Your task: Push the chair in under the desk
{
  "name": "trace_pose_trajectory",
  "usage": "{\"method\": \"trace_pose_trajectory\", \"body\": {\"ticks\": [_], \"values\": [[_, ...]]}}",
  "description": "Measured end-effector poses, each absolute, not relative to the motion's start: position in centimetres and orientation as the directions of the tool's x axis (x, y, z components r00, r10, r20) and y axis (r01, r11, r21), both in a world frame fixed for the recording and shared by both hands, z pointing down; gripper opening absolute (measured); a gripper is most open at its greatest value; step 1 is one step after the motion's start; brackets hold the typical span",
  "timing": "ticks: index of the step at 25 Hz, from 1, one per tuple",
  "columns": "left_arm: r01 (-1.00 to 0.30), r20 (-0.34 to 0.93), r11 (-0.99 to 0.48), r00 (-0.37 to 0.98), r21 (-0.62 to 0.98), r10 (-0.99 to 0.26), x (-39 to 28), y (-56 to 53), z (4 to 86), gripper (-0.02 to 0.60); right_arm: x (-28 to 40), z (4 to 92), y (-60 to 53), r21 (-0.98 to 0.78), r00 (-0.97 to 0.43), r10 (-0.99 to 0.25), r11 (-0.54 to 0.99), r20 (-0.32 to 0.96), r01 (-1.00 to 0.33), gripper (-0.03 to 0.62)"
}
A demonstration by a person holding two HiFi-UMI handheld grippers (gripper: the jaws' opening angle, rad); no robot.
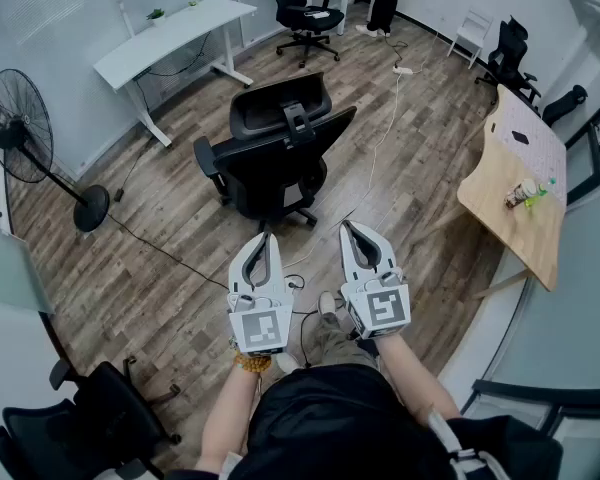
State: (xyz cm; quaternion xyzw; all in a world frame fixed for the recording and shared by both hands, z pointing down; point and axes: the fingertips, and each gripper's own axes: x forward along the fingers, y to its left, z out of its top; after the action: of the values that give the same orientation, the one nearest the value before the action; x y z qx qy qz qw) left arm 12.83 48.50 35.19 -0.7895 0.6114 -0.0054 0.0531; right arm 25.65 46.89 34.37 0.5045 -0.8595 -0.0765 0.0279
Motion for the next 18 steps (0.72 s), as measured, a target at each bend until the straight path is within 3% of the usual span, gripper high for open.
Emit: {"method": "trace_pose_trajectory", "body": {"ticks": [7, 18], "values": [[-0.962, -0.032, -0.253, 0.258, -0.106, -0.966, 14.3, 45.4, 35.7, 0.009, 28.4, 35.1, 43.1, 0.120, -0.471, -0.882, 0.468, 0.002, -0.876, 0.003], [-0.957, 0.012, -0.239, 0.240, -0.165, -0.971, 15.0, 40.3, 36.7, 0.009, 30.4, 37.1, 36.8, 0.191, -0.578, -0.813, 0.579, 0.070, -0.793, 0.028]]}}
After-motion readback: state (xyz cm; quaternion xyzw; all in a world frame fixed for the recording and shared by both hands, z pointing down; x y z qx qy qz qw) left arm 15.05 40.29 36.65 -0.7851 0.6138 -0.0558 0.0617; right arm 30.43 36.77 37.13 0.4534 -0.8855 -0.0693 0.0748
